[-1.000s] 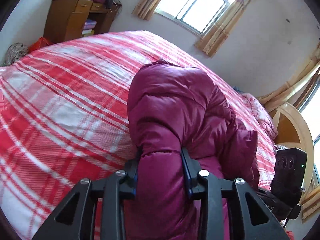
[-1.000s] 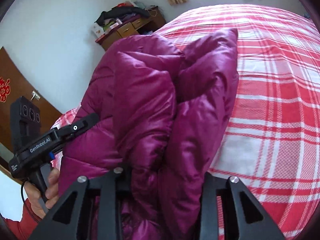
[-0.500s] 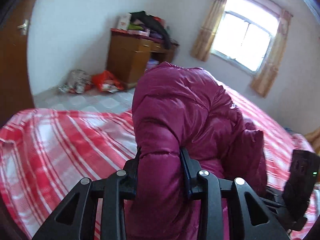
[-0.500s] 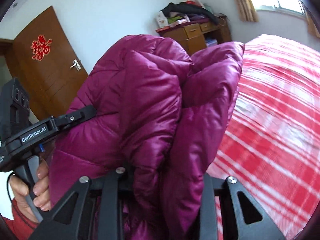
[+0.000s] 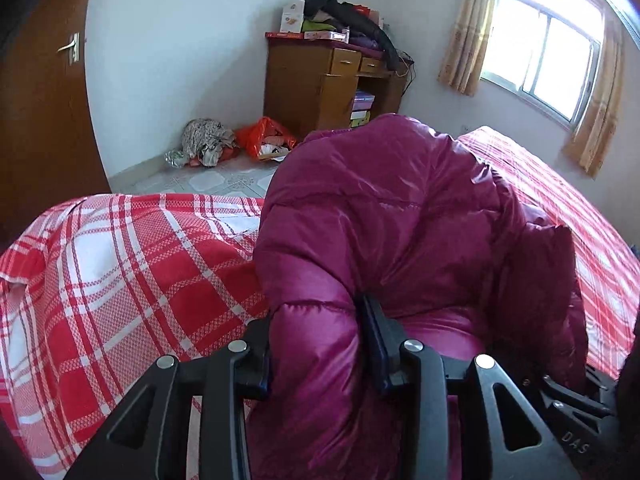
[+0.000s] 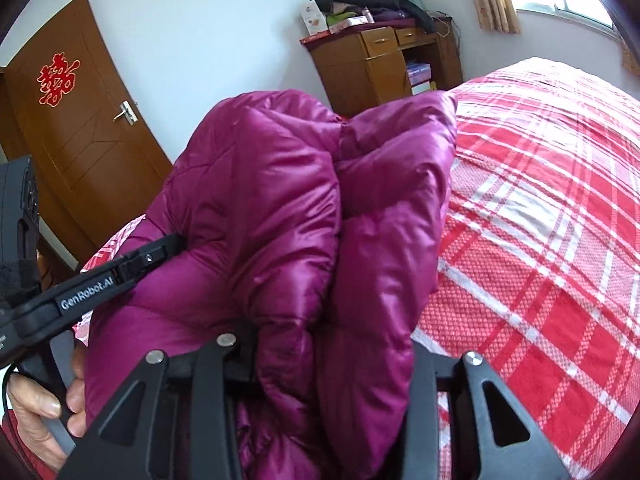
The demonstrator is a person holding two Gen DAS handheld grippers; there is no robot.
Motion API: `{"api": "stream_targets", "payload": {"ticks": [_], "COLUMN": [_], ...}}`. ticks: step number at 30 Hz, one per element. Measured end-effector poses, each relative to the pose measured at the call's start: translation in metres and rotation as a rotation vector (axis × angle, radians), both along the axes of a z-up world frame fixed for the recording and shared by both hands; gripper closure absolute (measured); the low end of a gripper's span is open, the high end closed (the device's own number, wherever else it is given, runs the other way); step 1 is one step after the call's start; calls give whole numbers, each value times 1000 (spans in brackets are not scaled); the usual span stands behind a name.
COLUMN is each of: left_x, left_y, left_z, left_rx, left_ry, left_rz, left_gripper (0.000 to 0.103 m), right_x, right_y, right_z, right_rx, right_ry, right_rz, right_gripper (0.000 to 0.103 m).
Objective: Fold large clothes
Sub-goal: 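Lift the bundle with both grippers, then open the right gripper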
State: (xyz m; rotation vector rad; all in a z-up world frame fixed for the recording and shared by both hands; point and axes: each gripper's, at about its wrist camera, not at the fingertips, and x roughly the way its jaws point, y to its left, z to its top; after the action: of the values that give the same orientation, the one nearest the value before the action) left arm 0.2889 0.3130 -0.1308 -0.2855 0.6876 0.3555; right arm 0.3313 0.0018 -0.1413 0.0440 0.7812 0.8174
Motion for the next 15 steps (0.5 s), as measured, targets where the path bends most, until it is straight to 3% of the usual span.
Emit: {"api": "stream_targets", "payload": {"ticks": [2,4,10,15], "left_x": [2,0,-5,-5], "left_y": [2,4,1,-2], "left_z": [-3,-4,-1,-1], "left_rx": [14,13,2,16], "left_ry": [-4,-12,-22,-20], "left_rz": [-17,-25,-28,-28], "left_gripper": [64,64,63,63], "right_x": [-8,-19,-51,-47], "right_y": [-2,-3,-11,8], "right_z": [5,16,72,95], "right_rx": [-32,-68,-137,-138], "right_ry": [-18,-43,-261,-311], "right_rz": [-39,-74,-185,-193], "right_gripper": [50,48,48,60]}}
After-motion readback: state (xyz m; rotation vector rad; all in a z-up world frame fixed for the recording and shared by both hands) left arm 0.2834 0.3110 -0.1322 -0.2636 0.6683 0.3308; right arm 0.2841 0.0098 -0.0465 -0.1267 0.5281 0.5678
